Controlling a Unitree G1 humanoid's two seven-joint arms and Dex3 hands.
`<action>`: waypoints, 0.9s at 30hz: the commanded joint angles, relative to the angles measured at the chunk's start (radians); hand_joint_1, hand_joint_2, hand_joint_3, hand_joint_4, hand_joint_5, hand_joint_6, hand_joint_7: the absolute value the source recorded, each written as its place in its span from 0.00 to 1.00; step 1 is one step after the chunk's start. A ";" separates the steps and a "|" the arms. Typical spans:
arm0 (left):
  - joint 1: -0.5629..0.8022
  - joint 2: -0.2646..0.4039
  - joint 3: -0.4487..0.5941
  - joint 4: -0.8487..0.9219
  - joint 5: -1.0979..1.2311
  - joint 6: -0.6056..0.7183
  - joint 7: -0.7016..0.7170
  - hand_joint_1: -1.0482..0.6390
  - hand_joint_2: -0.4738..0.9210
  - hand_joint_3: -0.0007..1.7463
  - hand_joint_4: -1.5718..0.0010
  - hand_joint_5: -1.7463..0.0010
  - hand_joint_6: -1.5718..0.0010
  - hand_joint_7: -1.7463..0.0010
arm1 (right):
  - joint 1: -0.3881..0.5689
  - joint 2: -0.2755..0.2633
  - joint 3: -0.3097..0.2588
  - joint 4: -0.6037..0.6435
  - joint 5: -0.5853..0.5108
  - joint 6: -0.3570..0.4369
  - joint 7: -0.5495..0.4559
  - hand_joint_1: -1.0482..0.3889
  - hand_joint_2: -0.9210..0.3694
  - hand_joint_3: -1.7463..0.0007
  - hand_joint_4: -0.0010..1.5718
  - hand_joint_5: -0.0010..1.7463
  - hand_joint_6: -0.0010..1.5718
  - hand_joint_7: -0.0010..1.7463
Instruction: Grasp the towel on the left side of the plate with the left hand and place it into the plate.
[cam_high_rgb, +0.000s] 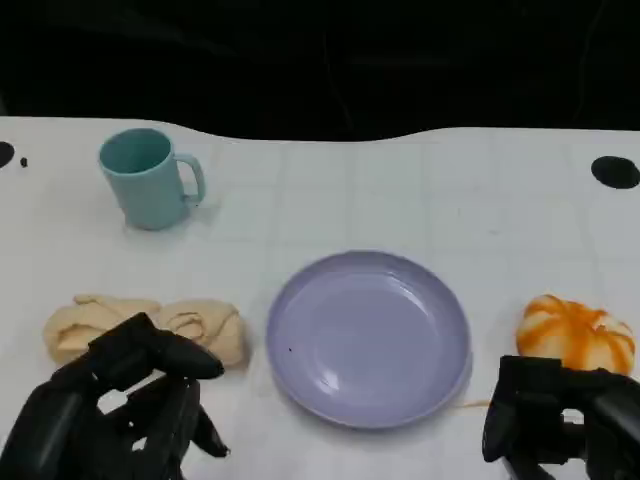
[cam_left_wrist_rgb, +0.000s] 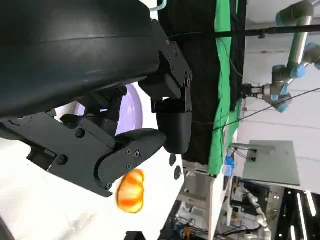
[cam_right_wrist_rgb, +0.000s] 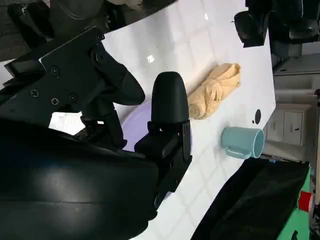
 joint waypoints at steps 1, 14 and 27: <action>-0.004 0.002 0.018 -0.018 -0.004 0.013 0.035 0.46 0.88 0.35 0.53 0.33 0.47 0.56 | 0.002 -0.004 -0.002 -0.023 0.004 0.014 -0.010 0.69 0.31 0.29 0.47 1.00 0.40 0.88; -0.135 0.297 0.041 -0.017 0.421 -0.041 -0.026 0.38 1.00 0.08 0.72 0.71 0.64 0.97 | 0.004 0.002 0.000 -0.038 0.011 0.028 -0.018 0.70 0.32 0.28 0.47 1.00 0.41 0.88; -0.353 0.541 -0.169 0.036 1.070 0.101 -0.134 0.26 1.00 0.04 0.83 0.85 0.82 1.00 | 0.012 -0.001 -0.004 -0.052 0.019 0.046 -0.019 0.70 0.32 0.28 0.47 1.00 0.40 0.88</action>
